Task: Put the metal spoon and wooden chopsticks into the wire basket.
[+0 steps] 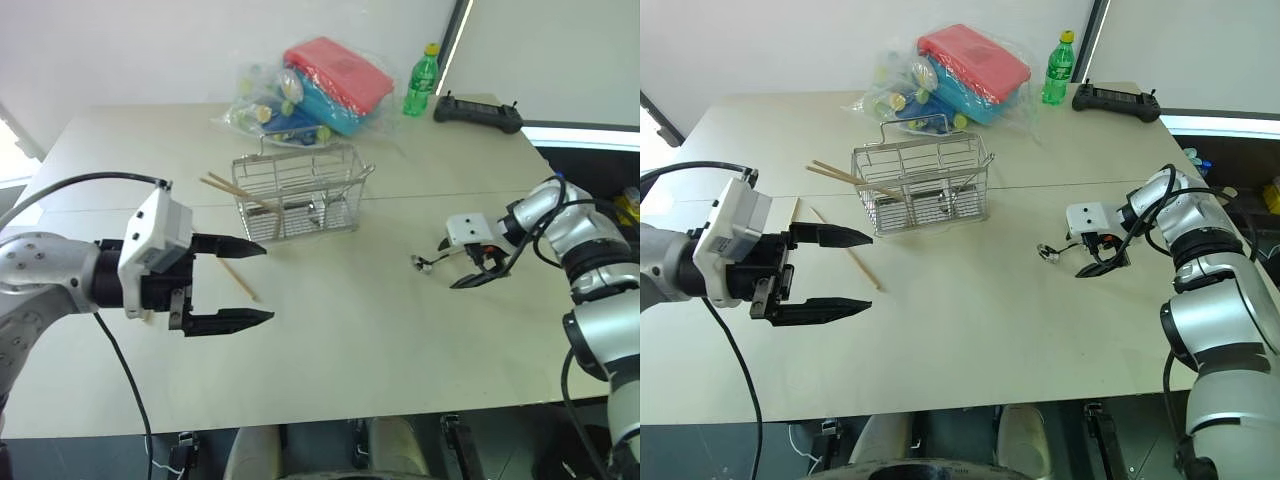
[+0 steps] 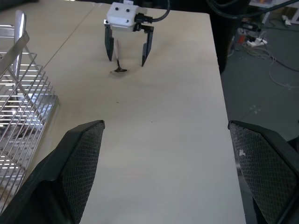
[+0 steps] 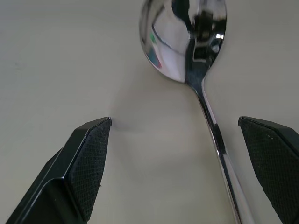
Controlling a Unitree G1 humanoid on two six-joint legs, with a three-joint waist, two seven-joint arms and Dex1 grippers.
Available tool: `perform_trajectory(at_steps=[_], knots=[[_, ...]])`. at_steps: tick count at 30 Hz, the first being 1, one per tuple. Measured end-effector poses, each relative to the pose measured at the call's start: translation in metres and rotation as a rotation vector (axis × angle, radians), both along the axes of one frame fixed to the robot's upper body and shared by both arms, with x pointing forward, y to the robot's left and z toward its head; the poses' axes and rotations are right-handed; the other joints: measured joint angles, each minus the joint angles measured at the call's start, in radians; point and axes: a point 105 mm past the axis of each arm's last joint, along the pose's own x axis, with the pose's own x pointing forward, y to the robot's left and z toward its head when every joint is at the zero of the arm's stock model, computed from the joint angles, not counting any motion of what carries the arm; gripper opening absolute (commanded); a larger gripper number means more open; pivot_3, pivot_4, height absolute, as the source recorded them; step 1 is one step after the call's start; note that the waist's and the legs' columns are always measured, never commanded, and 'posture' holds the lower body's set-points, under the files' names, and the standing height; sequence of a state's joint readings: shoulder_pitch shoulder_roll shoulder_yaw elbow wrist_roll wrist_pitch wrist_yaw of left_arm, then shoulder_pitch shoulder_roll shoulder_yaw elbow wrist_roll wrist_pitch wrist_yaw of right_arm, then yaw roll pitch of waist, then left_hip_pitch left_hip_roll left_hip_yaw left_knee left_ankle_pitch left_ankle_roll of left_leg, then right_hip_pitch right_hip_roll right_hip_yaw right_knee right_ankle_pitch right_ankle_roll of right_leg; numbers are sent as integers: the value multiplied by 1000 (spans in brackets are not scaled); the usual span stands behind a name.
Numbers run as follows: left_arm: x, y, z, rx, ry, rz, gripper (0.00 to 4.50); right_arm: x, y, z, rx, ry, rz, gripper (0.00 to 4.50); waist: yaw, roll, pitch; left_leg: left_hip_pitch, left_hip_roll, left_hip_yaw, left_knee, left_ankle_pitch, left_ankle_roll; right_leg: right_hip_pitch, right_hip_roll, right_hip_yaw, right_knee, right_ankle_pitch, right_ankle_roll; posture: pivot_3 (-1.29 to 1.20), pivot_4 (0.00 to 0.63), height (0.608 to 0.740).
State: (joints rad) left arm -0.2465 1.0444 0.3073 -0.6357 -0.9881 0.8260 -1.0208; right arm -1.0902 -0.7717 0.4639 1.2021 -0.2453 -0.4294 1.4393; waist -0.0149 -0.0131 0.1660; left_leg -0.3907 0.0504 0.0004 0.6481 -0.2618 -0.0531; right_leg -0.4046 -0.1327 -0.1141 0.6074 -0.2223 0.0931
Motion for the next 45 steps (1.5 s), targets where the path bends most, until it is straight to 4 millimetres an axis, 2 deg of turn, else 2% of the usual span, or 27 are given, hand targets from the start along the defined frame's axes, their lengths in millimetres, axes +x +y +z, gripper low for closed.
perform_trajectory(at_steps=[15,18,23,32,36,45], knots=[[-2,-1,8,0,-3,17,4468,12,11,0,-6,-29,-28,4500,-5,-4,-2,2,0,-1,0,0,0,0,0,0,5,0,0,0,150,678],[-3,-2,9,4,-3,11,4500,12,12,-1,2,-24,-32,3639,-6,-4,-3,2,0,-1,0,0,0,0,0,0,5,0,0,0,150,678],[-4,-2,11,7,-9,7,4500,13,18,-3,25,-10,-29,1121,-7,-4,-2,2,0,-1,0,0,0,0,0,1,5,0,0,0,150,678],[-3,-3,13,8,-22,1,4500,12,20,-3,52,2,-43,1121,-4,-4,-2,2,0,-1,0,0,0,0,0,1,5,0,0,0,150,678],[-3,-4,12,10,-16,-5,4500,10,21,-2,62,28,-37,47,-3,-4,-2,2,0,-1,0,0,0,0,0,1,5,0,0,0,150,678],[1,-4,14,15,-29,-10,4500,10,21,-2,84,14,-39,47,-4,-5,-3,2,0,-2,0,0,0,0,1,1,5,0,0,0,150,678]])
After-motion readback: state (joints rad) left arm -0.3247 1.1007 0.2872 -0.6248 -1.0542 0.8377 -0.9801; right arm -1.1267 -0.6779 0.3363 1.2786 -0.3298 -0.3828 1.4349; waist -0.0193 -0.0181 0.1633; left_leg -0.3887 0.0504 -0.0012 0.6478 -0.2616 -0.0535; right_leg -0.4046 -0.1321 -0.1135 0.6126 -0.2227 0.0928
